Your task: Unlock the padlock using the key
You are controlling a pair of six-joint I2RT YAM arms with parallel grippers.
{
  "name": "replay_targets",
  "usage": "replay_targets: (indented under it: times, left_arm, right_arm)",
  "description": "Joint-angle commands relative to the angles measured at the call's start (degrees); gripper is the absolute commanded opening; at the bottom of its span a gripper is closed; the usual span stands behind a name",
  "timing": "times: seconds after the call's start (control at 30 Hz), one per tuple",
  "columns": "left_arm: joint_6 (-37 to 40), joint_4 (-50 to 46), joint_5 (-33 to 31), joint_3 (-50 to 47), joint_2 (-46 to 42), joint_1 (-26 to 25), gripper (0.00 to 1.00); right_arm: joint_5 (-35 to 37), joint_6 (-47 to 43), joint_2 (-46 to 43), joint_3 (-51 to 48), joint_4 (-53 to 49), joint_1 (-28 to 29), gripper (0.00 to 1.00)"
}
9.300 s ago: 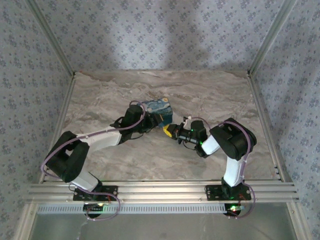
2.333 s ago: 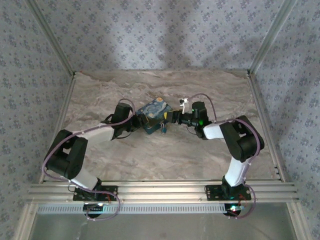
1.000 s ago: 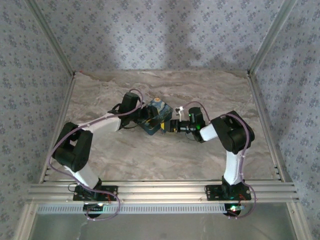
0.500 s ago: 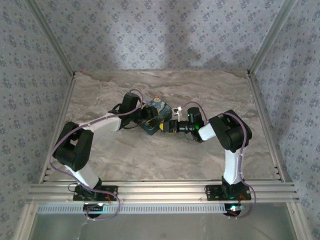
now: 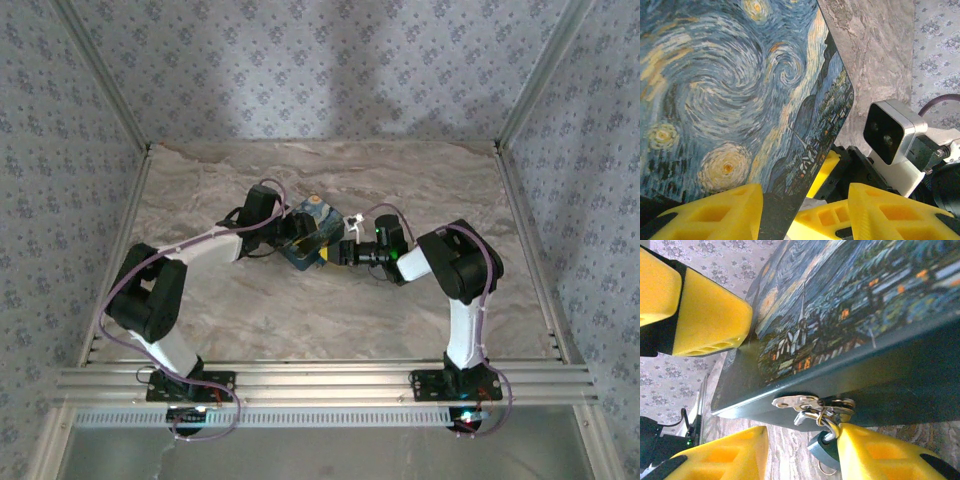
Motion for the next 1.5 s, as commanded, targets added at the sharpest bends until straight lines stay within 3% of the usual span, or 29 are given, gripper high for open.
replay_targets:
  times: [0.0,0.3,0.8,1.47]
  left_arm:
    - [-0.08,-0.83,0.02,0.64,0.45,-0.49,0.48]
    - [-0.1,-0.65,-0.19,0.37,0.45,-0.43,0.48]
    - [-0.05,-0.7,-0.89,-0.41,-0.16,-0.44,0.48]
    - [0.36,-0.05,-2.08,-3.79,-1.04,-1.47,0.48]
  right_arm:
    - [-1.24,-0.34,0.87,0.37,0.39,0.45,0.39]
    - [0.63,-0.26,1.01,0.64,0.04,0.64,0.28]
    - [3.34,1.11,0.98,-0.44,0.49,0.43,0.0]
    - [7.81,17.35,1.66,-4.76,15.37,-1.35,0.0]
